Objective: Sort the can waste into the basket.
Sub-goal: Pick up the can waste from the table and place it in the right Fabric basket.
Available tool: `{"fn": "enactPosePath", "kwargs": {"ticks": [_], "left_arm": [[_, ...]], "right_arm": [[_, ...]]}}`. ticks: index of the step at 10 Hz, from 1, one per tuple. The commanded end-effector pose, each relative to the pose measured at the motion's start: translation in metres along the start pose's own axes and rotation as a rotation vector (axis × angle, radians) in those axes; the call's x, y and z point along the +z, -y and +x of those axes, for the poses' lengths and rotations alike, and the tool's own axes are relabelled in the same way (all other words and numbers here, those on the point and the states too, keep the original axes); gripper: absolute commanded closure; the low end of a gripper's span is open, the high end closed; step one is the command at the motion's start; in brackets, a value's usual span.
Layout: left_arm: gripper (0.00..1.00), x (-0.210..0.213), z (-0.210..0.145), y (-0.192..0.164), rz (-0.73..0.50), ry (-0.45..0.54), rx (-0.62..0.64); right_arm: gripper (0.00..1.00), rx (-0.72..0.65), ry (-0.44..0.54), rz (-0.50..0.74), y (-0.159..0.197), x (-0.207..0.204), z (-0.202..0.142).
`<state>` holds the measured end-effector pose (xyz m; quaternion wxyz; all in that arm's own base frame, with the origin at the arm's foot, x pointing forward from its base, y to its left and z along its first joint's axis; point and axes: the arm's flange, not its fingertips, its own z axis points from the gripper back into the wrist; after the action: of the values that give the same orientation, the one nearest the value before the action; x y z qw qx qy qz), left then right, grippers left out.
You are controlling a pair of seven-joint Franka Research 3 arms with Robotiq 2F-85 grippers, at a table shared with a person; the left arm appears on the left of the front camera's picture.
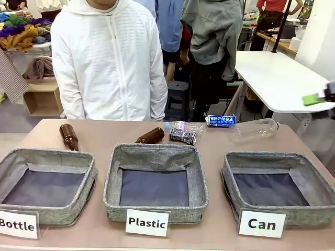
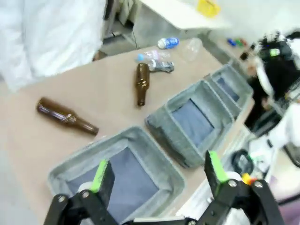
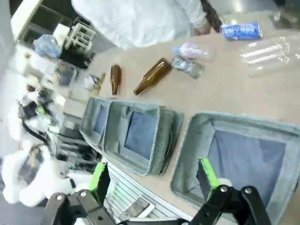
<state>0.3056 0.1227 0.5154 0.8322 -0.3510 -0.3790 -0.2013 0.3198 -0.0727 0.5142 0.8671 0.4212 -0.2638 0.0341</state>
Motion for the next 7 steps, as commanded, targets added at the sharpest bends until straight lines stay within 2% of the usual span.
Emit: {"fn": "enactPosePath", "kwargs": {"ticks": [1, 3, 4, 5, 6, 7], "left_arm": [[0.0, -0.006, -0.07, -0.039, -0.071, 0.136, 0.185], [0.0, -0.009, -0.087, -0.054, -0.107, 0.231, 0.272], [0.0, -0.01, -0.092, -0.055, -0.091, 0.243, 0.292], [0.0, 0.027, -0.07, -0.081, -0.078, 0.183, 0.273], [0.0, 0.027, -0.07, -0.081, -0.078, 0.183, 0.273], [0.0, 0.027, -0.07, -0.081, -0.078, 0.183, 0.273]], "right_arm": [[0.0, -0.129, 0.066, 0.054, 0.048, -0.009, -0.033], [0.0, -0.233, 0.098, 0.057, 0.083, -0.007, -0.036], [0.0, -0.275, 0.116, 0.031, 0.095, -0.006, -0.039], [0.0, -0.335, 0.159, -0.065, 0.101, -0.004, -0.042], [0.0, -0.276, 0.099, 0.029, 0.098, 0.011, -0.015], [0.0, -0.276, 0.099, 0.029, 0.098, 0.011, -0.015]]}}
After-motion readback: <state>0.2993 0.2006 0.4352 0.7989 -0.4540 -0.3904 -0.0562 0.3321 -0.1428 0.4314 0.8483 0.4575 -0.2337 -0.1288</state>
